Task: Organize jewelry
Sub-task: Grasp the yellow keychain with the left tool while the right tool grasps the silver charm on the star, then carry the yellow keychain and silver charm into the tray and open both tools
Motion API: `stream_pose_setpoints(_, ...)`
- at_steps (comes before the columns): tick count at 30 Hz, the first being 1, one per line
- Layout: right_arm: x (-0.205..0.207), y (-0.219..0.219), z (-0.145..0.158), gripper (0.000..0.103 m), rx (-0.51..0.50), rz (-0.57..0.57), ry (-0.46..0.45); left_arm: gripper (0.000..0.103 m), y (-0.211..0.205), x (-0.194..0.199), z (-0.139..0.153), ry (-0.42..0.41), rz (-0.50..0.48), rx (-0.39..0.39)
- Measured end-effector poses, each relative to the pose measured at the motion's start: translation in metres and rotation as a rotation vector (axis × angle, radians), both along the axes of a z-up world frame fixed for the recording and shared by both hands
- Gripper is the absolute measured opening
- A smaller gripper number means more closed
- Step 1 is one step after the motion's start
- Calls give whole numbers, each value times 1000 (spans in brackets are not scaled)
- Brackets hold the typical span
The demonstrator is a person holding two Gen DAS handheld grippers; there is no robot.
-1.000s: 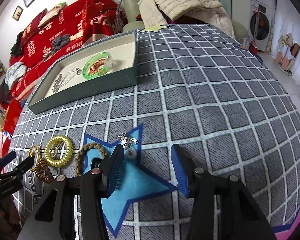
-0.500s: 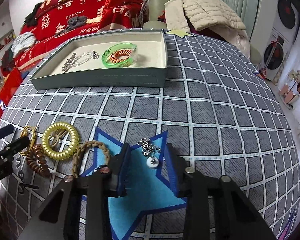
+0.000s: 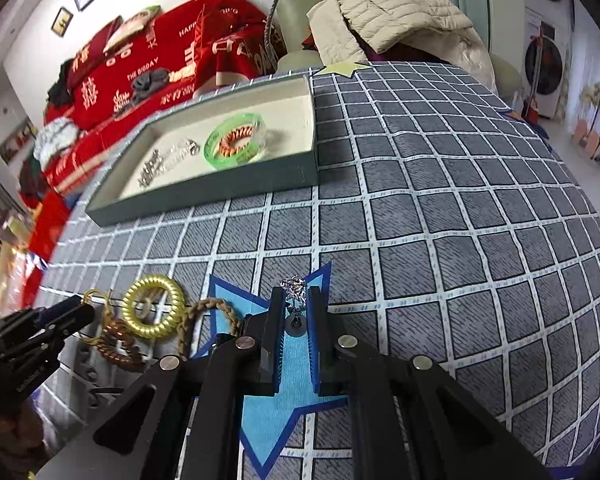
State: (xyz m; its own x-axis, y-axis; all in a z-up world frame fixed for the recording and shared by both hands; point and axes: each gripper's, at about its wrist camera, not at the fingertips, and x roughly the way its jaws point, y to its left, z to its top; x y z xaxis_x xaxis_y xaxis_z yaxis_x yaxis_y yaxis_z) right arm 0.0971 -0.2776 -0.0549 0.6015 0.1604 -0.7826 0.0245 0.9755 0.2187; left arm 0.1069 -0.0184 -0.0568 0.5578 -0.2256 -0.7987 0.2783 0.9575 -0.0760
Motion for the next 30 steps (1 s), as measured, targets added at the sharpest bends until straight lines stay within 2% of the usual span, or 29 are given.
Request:
stream_pose_setpoints(11, 5, -8, 28, 11, 103, 2, -46, 44, 9, 9, 26, -35, 5, -56)
stream_pose_setpoints(17, 16, -4, 48, 11, 109, 20, -78, 44, 9, 21, 43, -66, -3, -72)
stream_pose_setpoints(30, 70, 4, 80, 11, 155, 54, -120, 44, 6, 85, 78, -141, 18, -79)
